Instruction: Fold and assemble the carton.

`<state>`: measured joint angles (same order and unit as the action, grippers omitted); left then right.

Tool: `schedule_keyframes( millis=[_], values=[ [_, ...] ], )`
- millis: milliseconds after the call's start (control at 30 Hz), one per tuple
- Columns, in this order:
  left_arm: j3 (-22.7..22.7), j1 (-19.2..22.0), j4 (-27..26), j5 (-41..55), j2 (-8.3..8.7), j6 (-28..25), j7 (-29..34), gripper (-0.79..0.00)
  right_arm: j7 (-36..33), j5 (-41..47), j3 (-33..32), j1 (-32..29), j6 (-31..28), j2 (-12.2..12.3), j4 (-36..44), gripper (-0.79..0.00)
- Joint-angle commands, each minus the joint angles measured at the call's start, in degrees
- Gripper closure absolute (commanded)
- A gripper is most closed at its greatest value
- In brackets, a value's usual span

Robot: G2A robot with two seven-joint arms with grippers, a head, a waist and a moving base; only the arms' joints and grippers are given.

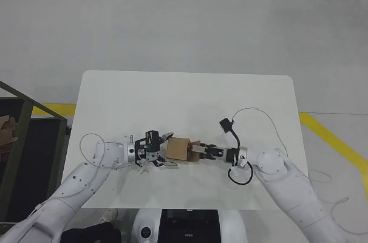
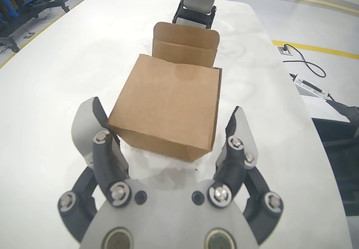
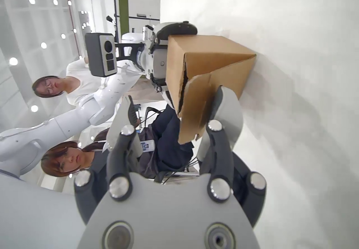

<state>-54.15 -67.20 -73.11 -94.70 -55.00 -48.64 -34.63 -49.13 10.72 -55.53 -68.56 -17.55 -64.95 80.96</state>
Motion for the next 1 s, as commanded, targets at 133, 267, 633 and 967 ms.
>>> schedule_keyframes(
  millis=[133,267,633,967],
  values=[
    [-0.01,-0.06,-0.06,0.00,0.04,0.05,0.12,-0.376,-0.14,2.75,1.62,0.61,-1.80,-0.72,-3.12,-0.422],
    [-0.02,-0.09,-0.06,0.04,0.06,0.08,0.30,-0.376,0.15,5.42,2.59,1.11,-3.88,-1.34,-5.15,-0.413],
    [0.40,0.40,0.22,0.28,-0.10,0.15,0.90,-0.376,1.08,9.46,4.00,1.92,-6.96,-2.55,-9.80,-0.326],
    [0.78,0.81,0.63,0.19,-0.23,0.23,1.06,-0.376,-0.08,11.92,4.56,2.46,-8.25,-3.26,-12.20,-0.240]
  ],
)
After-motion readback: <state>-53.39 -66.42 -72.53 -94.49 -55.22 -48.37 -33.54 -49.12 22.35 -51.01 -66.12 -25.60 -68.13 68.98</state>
